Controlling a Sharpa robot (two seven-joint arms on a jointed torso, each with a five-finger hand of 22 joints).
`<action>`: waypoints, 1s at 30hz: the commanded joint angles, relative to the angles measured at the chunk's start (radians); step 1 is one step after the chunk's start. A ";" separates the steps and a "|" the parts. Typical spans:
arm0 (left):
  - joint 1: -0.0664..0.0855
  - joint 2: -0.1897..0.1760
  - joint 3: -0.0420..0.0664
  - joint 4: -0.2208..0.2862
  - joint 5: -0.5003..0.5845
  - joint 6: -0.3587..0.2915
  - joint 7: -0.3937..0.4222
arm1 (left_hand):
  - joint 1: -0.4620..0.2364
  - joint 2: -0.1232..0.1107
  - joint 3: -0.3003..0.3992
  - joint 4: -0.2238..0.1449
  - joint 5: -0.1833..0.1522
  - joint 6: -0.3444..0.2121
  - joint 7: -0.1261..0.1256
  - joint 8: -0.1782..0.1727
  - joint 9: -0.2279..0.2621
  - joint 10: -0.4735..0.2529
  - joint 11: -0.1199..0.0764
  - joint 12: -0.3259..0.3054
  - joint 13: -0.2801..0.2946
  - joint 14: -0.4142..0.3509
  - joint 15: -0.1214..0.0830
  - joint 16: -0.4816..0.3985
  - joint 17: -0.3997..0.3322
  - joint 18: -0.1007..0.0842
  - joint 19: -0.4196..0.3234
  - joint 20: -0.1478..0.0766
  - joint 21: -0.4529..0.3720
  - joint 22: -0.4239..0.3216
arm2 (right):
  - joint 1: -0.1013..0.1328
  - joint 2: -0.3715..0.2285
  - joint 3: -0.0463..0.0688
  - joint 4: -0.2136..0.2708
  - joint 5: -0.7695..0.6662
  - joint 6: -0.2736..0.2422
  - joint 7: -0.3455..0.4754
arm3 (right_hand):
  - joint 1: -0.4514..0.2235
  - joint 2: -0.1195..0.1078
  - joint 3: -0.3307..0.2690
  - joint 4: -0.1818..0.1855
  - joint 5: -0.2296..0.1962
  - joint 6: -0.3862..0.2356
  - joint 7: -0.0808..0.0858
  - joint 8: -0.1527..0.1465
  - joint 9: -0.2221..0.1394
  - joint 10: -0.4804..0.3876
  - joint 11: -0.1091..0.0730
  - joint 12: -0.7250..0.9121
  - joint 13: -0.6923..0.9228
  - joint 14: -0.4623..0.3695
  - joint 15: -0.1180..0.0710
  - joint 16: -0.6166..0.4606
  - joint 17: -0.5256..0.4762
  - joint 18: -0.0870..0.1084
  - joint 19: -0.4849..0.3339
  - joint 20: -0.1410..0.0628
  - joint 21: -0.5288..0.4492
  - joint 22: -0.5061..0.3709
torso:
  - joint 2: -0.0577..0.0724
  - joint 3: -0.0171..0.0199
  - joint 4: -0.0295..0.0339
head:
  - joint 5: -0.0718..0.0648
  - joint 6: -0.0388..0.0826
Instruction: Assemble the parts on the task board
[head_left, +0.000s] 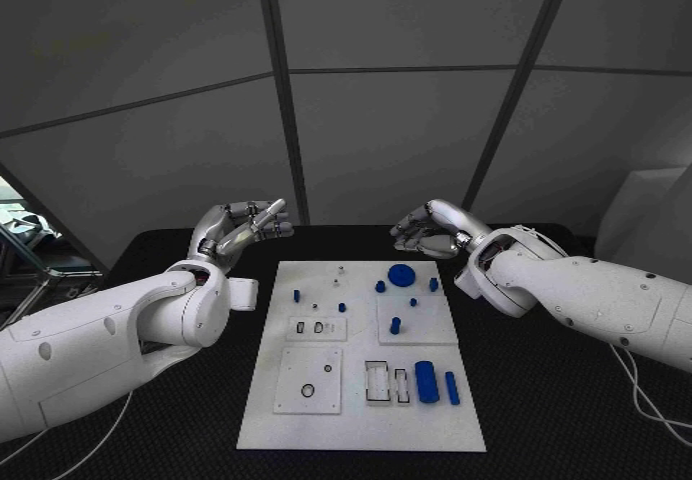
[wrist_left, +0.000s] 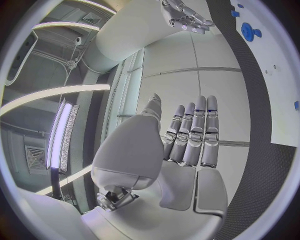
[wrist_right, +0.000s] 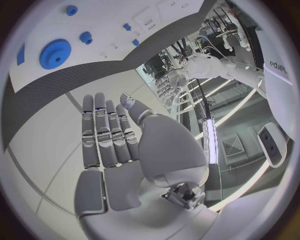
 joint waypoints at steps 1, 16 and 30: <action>0.001 -0.005 0.001 0.025 -0.063 0.033 -0.017 | 0.009 0.002 -0.002 -0.006 0.002 0.007 0.001 -0.003 -0.001 0.011 0.000 -0.006 0.001 0.007 -0.003 -0.007 0.002 -0.026 0.004 0.000 0.003 0.001 | 0.009 0.009 0.000 0.005 -0.283 0.070 -0.121 | 0.000 -0.029 0.001 0.001 -0.007 0.041 -0.011 -0.022 -0.001 0.048 -0.022 -0.019 0.001 0.157 -0.041 0.052 0.050 0.019 0.042 -0.039 0.173 0.102 | 0.036 -0.0043 0.0116 | -0.008 0.003; 0.001 -0.013 0.002 0.084 -0.064 0.041 -0.024 | -0.002 0.004 -0.006 -0.008 0.002 0.008 0.003 -0.009 -0.002 0.011 0.003 -0.015 -0.001 -0.004 0.001 -0.024 0.004 -0.028 0.005 0.000 0.005 0.001 | 0.016 0.044 0.001 0.018 -0.578 0.215 -0.259 | -0.046 -0.083 -0.004 0.043 0.002 0.048 -0.032 -0.040 -0.001 0.017 -0.037 -0.017 0.003 0.271 -0.067 0.161 0.164 0.020 0.102 -0.064 0.283 0.160 | 0.080 -0.0097 0.0255 | -0.023 0.000; 0.001 -0.016 0.002 0.087 -0.061 0.045 -0.026 | -0.003 0.006 -0.006 -0.009 0.002 0.007 0.003 -0.010 -0.003 0.010 0.003 -0.016 -0.001 -0.006 0.002 -0.027 0.005 -0.028 0.005 0.000 0.005 0.001 | 0.016 0.064 0.001 0.016 -0.629 0.266 -0.285 | -0.036 -0.111 0.030 0.101 0.017 0.039 -0.038 -0.040 -0.001 -0.005 -0.040 -0.012 0.008 0.261 -0.072 0.405 0.356 0.001 0.184 -0.068 0.454 0.336 | 0.087 -0.0074 0.0272 | -0.023 -0.003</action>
